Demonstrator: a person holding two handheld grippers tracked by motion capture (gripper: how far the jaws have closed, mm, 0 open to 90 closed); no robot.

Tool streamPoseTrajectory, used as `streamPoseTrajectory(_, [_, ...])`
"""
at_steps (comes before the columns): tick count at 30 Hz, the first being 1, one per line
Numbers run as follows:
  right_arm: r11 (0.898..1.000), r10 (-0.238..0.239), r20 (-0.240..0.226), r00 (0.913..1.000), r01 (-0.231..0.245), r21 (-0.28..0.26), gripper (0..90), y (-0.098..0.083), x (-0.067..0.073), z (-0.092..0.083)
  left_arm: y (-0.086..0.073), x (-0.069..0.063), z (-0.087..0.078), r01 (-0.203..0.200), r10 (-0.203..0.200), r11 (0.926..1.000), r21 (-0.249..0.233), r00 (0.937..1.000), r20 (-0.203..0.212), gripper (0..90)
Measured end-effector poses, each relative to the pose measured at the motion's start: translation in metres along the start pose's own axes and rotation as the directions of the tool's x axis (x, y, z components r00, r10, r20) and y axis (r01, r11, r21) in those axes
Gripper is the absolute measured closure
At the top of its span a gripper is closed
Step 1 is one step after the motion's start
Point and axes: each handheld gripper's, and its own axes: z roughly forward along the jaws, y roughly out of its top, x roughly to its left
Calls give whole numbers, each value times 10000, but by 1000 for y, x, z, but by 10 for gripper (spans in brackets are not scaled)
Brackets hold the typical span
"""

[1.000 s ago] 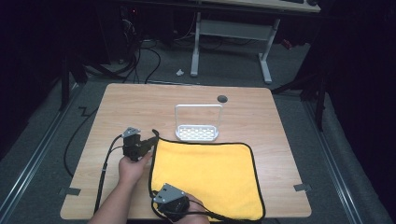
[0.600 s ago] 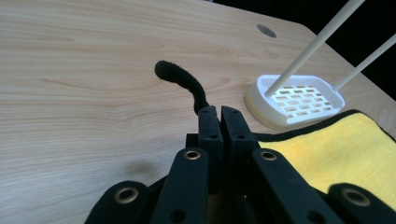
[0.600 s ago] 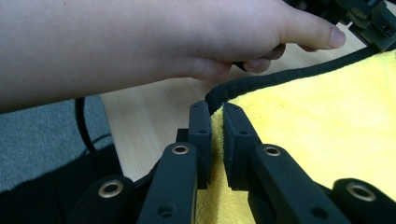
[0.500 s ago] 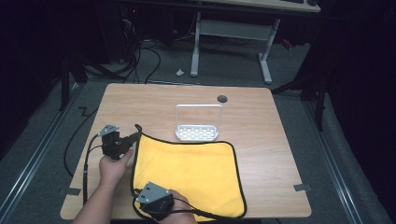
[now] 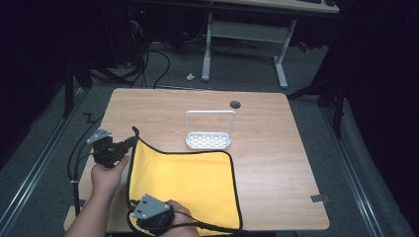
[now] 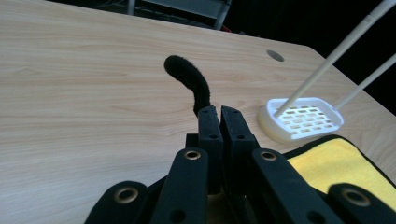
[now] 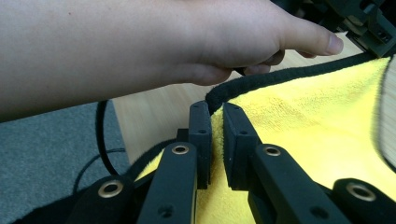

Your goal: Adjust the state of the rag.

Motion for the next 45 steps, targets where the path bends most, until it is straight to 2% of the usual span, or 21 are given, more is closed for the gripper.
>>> streamPoseTrajectory(6, [9997,236,644,9976,-239,43,837,-21,-17,-38,-5,-39,31,-37,36,10000,45,9995,325,876])
streamPoseTrajectory(9, [9990,411,979,9943,-424,111,837,-34,-26,-58,-10,-63,46,-341,327,9991,258,9981,515,876])
streamPoseTrajectory(11, [9984,511,1200,9915,-536,171,837,-44,-32,-71,-12,-77,54,-364,345,9990,277,9974,630,876])
streamPoseTrajectory(18, [9953,731,1673,9832,-827,511,837,-72,-44,-95,-20,-120,81,-749,702,9960,494,9934,907,876])
streamPoseTrajectory(21, [9941,752,1859,9797,-882,626,836,-83,-48,-105,-23,-131,93,-772,705,9945,707,9932,926,875])
streamPoseTrajectory(28, [9879,1134,2241,9680,-1339,787,836,-104,-60,-130,-19,-155,116,-909,811,9915,935,9912,1043,875])
streamPoseTrajectory(35, [9820,1249,2473,9608,-1553,1074,834,-119,-67,-143,-18,-180,136,-1152,1035,9853,1261,9900,959,872])
streamPoseTrajectory(38, [9765,1355,2506,9586,-1720,1298,830,-127,-69,-147,-21,-185,143,-1156,1035,9825,1462,9907,878,870])
streamPoseTrajectory(42, [9666,1635,2548,9531,-2064,1521,827,-140,-73,-151,-28,-189,152,-1270,1133,9751,1819,9900,836,867])
streamPoseTrajectory(45, [9596,1838,2585,9484,-2300,1618,826,-147,-74,-155,-31,-192,155,-1243,1095,9742,1883,9902,870,866])
